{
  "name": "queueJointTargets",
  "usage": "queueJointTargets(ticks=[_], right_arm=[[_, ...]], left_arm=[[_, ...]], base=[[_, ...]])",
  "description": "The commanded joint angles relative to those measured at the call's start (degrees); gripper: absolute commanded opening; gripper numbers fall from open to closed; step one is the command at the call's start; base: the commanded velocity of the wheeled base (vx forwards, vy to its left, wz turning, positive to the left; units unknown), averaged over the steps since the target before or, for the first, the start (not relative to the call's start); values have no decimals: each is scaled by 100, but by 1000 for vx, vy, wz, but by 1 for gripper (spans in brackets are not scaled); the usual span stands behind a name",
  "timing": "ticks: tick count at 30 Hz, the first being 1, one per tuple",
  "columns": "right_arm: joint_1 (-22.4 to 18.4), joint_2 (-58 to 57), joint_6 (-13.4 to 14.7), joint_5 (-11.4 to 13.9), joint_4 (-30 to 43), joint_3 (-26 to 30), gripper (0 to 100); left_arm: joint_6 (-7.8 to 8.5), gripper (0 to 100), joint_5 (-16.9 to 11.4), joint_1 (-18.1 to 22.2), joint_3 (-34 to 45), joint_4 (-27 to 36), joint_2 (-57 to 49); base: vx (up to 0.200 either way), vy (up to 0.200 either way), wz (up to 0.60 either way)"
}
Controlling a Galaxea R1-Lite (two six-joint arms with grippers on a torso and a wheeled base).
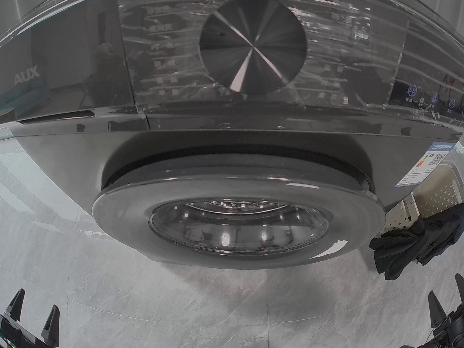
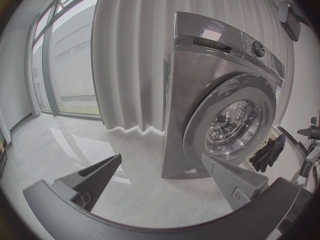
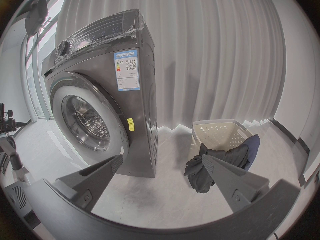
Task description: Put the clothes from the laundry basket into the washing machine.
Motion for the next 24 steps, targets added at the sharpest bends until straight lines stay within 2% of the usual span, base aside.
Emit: queueJointTargets(ticks=[1,11,13,15,16,20,23,24], right_arm=[[-6,-84,2,1,-1,101,100],[-15,-101,54,-34,-19,101,100],[29,-48,98,10,-256,-417,100],[73,453,221,45,-273,-1006,100],[126,760,248,71,-291,-1120,100],[495,2017,336,317,-432,-936,100],[767,2720,432,370,-783,-857,100],[1022,3204,476,476,-1091,-874,100]], left_arm=[[-4,100,-5,-2,101,-2,-75],[-4,100,4,-2,101,-2,-66],[-4,100,4,-2,101,-2,-75],[-4,100,4,-2,101,-2,-75],[-4,100,4,-2,101,-2,-75],[-4,100,4,-2,101,-2,-66],[-4,100,4,-2,101,-2,-66],[-4,100,4,-2,101,-2,-66]], base=[[-200,0,0],[0,0,0],[0,0,0],[0,0,0],[0,0,0],[0,0,0],[0,0,0],[0,0,0]])
